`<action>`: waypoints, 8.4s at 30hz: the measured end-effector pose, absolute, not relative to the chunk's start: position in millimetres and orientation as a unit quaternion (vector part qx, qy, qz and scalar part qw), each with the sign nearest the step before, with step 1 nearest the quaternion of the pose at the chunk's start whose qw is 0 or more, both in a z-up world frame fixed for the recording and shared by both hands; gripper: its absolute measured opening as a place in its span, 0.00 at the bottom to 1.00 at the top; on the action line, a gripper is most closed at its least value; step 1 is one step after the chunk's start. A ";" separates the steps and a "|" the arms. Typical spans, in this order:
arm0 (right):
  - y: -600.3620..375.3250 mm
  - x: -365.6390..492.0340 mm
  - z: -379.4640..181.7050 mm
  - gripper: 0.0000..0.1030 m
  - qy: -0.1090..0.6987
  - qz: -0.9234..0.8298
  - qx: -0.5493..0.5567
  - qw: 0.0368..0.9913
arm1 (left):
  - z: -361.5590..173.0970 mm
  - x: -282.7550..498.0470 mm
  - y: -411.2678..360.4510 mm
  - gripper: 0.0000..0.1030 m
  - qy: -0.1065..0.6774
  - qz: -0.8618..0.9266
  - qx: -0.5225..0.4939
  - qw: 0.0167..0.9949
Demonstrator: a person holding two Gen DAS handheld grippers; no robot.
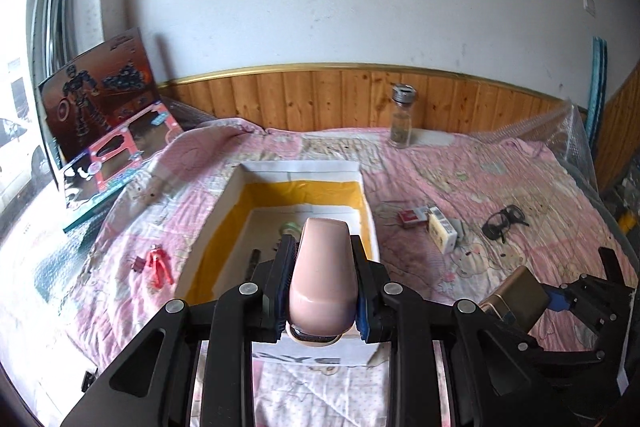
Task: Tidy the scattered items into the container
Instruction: 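Lift the pink stapler and gold tin box off the quilt with both grippers, then carry the stapler and tin box over the white box with both grippers, then open both grippers to drop the stapler and tin box into the box, then move both grippers back toward the glasses and barcode box on the quilt, then grasp the white-and-yellow barcode box with the left gripper while the right gripper grasps the black glasses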
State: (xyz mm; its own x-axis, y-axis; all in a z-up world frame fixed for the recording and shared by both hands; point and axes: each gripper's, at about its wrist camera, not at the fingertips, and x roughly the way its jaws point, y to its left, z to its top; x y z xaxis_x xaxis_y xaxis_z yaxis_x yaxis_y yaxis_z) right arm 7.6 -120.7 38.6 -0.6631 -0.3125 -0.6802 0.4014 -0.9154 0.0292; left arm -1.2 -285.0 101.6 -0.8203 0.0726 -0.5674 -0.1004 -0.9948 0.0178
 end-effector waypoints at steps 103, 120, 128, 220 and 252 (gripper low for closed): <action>-288.1 -131.8 15.3 0.53 0.046 -0.779 0.483 0.398 | 15.1 -274.0 -363.0 0.26 0.019 0.848 -0.511 0.143; -299.2 -151.2 -5.0 0.54 0.061 -0.742 0.537 0.397 | -18.4 -315.7 -359.9 0.26 0.039 0.830 -0.542 0.129; -298.5 -157.8 -8.6 0.53 0.053 -0.732 0.547 0.402 | -30.6 -332.0 -362.6 0.26 0.041 0.826 -0.550 0.117; 83.0 -52.0 -69.9 0.59 -0.351 -0.816 0.430 0.158 | 18.4 -115.8 -103.1 0.64 0.012 0.848 -0.467 0.249; 167.3 -284.3 -149.8 0.50 -0.437 -0.774 0.455 0.046 | -121.6 -271.3 -80.6 0.57 -0.094 0.821 -0.532 0.187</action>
State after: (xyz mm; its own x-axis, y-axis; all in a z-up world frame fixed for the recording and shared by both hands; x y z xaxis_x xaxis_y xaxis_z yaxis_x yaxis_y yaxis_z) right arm -284.3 167.3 -149.8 -0.5813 -0.4693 -0.6647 -0.3269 -0.6133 0.7190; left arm -271.3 -80.6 -121.6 -0.3646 0.4065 -0.8378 -0.2060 -0.9126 -0.3532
